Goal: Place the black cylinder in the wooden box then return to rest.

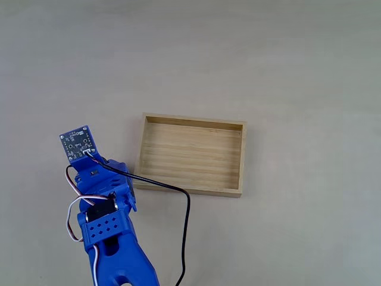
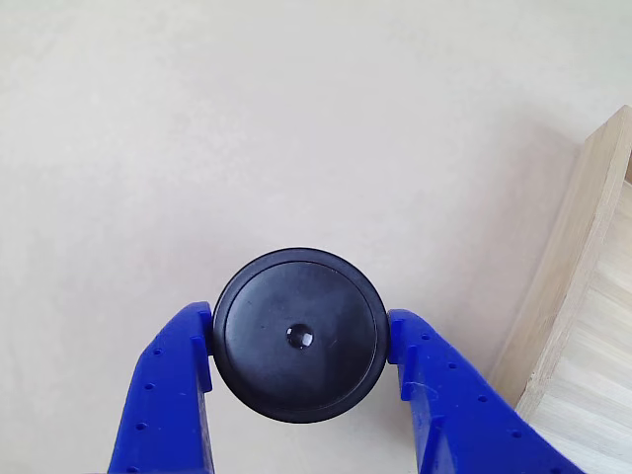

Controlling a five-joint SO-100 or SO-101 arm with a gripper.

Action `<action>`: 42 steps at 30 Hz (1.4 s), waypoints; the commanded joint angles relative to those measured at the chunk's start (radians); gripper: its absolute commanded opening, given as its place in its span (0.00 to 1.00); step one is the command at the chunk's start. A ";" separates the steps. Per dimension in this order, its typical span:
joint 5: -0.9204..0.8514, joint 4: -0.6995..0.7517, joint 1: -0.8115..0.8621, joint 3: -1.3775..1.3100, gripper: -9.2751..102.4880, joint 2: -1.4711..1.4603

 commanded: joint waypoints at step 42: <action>-0.028 0.196 0.405 0.094 0.26 -0.586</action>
